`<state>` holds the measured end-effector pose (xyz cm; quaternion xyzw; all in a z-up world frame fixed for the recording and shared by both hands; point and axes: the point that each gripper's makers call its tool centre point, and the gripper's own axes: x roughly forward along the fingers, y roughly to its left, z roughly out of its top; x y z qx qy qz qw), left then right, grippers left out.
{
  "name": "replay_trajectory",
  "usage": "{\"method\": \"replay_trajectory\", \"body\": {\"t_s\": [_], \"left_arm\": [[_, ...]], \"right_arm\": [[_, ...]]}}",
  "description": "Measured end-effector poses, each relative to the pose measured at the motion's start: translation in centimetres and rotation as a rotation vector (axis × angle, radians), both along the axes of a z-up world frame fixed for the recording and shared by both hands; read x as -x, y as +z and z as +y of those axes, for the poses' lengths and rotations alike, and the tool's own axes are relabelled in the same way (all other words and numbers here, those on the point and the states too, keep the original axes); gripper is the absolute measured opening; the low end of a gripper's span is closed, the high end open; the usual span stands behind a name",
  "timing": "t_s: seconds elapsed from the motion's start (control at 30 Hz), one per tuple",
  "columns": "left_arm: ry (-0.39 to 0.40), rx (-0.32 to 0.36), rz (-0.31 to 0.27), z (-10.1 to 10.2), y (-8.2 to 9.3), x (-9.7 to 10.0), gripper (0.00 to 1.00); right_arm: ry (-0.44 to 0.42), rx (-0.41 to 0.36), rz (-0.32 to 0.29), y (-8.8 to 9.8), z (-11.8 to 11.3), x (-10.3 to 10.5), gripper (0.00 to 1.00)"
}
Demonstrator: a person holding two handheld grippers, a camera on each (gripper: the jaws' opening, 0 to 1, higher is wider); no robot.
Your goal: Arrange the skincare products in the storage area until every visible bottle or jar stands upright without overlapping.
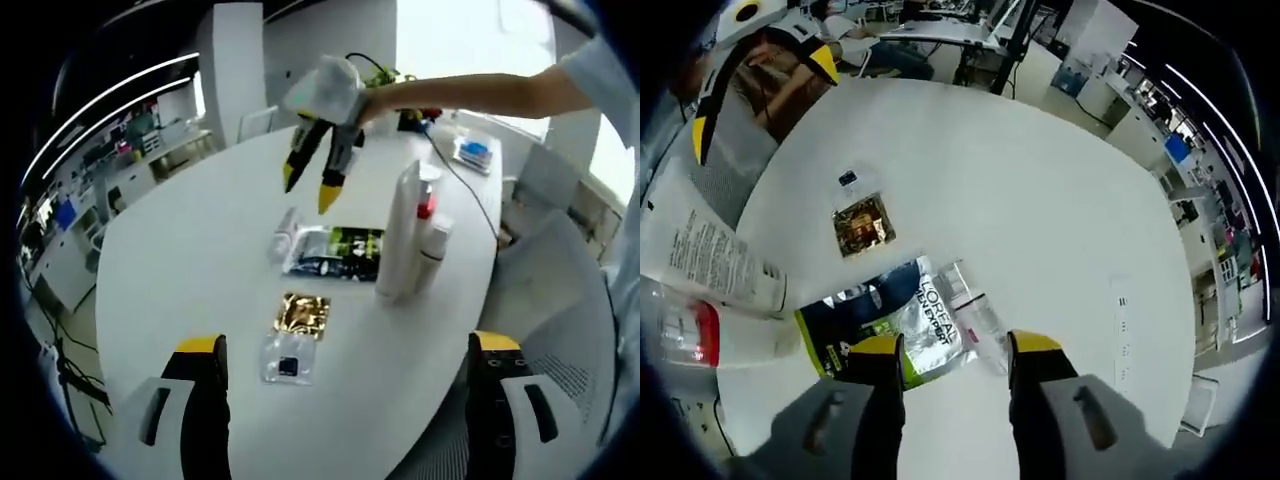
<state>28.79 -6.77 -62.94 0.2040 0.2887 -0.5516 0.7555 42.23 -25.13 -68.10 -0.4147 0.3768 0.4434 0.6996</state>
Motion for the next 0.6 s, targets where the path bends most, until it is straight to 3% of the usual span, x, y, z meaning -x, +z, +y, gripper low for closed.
{"method": "replay_trajectory", "body": {"t_s": [0.13,0.23,0.43,0.6], "left_arm": [[0.007,0.005,0.007,0.0,-0.1,0.0,0.97],[0.017,0.012,0.013,0.0,-0.2,-0.1,0.97],[0.027,0.012,0.013,0.3,-0.3,-0.2,0.97],[0.035,0.009,0.019,0.5,-0.5,-0.2,0.96]], "right_arm": [[0.022,0.004,0.042,-1.2,0.2,-0.6,0.36],[0.065,0.063,0.053,-2.3,-0.2,-1.3,0.34],[0.115,0.091,0.083,-3.5,-0.1,-2.3,0.33],[0.168,0.157,0.105,-5.0,-0.5,-2.9,0.32]]}}
